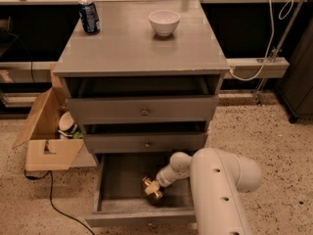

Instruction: Place orange can into bottom drawer

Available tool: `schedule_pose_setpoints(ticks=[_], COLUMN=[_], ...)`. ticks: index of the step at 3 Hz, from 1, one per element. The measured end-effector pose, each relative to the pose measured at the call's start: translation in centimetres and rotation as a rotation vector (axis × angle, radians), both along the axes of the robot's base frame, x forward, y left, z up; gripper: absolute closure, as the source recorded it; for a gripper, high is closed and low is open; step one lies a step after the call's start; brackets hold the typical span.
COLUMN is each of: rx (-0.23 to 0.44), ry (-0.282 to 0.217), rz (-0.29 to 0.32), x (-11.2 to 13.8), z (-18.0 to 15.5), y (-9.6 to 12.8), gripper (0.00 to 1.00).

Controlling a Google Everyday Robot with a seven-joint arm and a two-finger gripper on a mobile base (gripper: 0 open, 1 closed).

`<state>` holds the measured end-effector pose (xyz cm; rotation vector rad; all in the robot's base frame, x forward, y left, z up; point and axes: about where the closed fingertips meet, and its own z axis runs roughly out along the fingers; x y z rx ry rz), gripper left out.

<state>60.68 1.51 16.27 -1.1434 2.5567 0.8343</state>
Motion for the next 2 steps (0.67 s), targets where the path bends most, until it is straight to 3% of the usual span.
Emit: schedule_pose_setpoints(ticks=[1,2], rx=[0.024,0.083], ry=[-0.005,-0.004], rz=[0.009,-0.003], x=[0.0,0.2], z=[0.0,-0.5], y=[-0.3,-2.0], gripper=[0.40,0.16])
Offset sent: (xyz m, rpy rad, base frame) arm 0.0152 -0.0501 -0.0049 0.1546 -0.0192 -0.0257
